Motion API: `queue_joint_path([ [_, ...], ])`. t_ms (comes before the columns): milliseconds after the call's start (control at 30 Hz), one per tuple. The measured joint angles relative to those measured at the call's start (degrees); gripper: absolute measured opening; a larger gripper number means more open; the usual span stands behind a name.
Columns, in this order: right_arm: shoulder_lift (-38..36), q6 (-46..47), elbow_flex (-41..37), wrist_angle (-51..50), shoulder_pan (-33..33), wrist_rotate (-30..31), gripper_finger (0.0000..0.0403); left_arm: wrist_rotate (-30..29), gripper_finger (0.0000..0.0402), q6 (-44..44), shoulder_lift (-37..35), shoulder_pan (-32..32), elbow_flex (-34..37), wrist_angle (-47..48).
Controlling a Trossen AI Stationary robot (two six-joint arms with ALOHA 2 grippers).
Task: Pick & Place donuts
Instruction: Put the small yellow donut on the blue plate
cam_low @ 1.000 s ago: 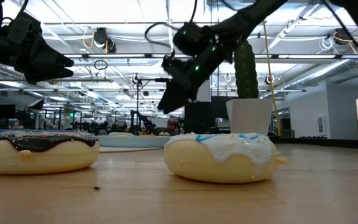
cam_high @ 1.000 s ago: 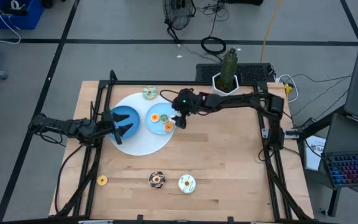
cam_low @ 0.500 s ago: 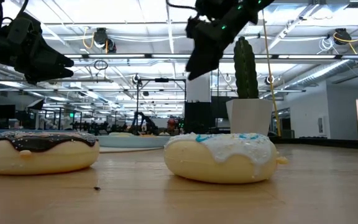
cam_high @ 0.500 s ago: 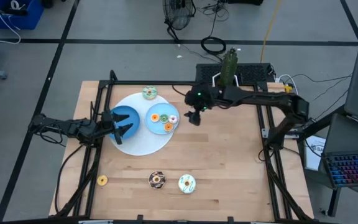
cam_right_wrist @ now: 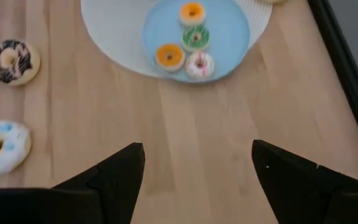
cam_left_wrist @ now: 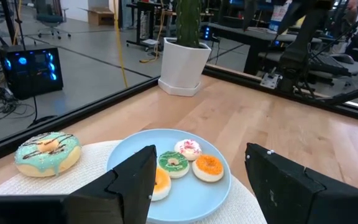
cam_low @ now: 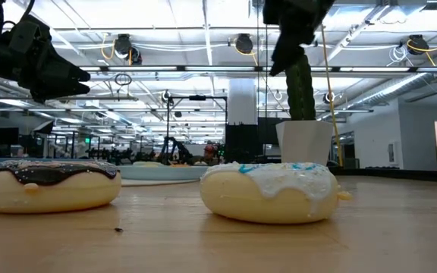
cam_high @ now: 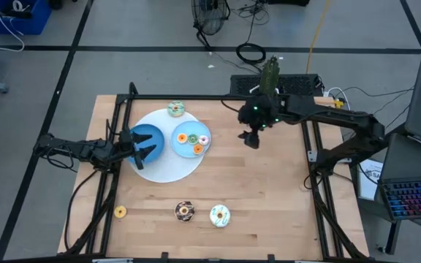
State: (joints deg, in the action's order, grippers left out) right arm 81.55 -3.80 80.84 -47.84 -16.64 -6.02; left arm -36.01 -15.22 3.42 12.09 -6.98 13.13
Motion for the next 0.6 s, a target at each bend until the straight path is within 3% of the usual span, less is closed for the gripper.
queue_joint_path([
  [300,-13.1,5.1,-12.2,1.0,0.0,0.2,0.0286,0.0,0.0243,0.0,0.0,0.0,0.0,-0.1],
  [467,-25.5,7.6,-24.4,10.5,-0.3,0.3,0.0282,-0.2,0.0244,1.0,0.0,0.0,0.0,-0.4],
  [600,-35.6,7.8,-35.0,24.1,-0.9,0.5,0.0283,0.0,0.0243,1.0,0.0,0.0,0.0,-0.4],
])
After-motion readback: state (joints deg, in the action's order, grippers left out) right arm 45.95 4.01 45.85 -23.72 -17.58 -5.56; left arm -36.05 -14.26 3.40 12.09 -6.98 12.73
